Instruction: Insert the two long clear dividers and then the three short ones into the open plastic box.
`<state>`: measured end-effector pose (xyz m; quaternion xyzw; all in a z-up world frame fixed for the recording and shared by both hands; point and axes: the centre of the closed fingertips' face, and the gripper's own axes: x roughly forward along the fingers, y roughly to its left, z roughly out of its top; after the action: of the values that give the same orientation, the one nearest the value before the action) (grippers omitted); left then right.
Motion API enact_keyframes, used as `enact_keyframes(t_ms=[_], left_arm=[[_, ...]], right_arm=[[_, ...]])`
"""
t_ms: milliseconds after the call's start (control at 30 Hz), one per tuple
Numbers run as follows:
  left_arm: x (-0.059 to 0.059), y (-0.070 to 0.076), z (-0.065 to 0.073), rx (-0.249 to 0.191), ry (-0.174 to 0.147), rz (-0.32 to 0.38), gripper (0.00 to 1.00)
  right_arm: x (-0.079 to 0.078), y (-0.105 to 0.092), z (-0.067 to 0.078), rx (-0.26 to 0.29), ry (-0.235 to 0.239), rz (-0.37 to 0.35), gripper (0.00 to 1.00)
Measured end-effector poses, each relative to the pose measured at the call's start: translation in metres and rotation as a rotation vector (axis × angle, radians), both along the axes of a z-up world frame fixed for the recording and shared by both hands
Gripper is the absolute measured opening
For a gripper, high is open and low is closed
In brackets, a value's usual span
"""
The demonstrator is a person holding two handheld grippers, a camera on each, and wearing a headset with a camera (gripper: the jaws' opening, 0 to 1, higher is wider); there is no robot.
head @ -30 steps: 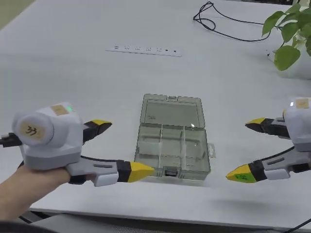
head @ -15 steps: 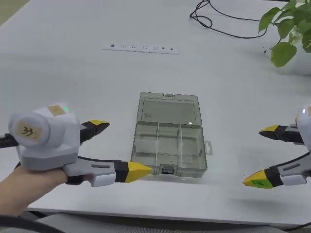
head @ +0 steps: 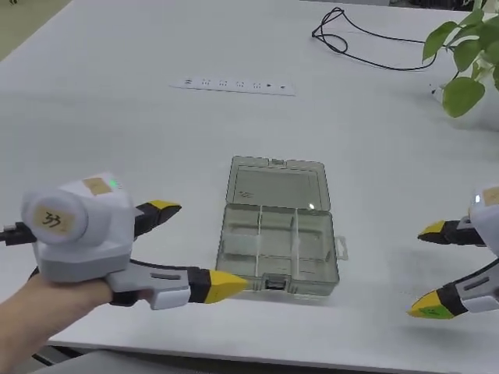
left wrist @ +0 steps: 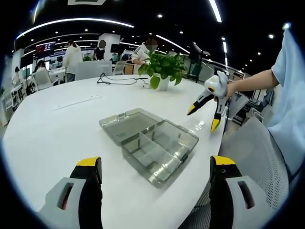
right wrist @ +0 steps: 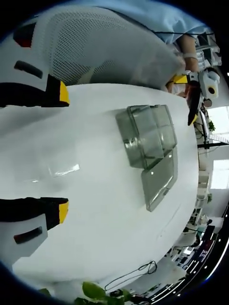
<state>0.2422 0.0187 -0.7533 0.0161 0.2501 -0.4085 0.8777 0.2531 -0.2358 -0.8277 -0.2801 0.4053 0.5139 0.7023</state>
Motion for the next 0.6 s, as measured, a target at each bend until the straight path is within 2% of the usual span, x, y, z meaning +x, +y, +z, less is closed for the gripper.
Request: enact_keyframes(t_ms=[100,300,600], left_arm=[[0.001,0.001,0.0,-0.001,-0.001,0.004,0.96],[0.0,0.001,-0.001,-0.002,0.0,0.009,0.96],[0.0,0.004,-0.001,0.0,-0.001,0.017,0.96]], right_arm=[[0.0,-0.001,-0.004,-0.041,0.004,0.044,0.72],[-0.002,0.0,-0.008,-0.077,0.013,0.097,0.61],[0.002,-0.005,-0.014,-0.14,0.006,0.173,0.52]])
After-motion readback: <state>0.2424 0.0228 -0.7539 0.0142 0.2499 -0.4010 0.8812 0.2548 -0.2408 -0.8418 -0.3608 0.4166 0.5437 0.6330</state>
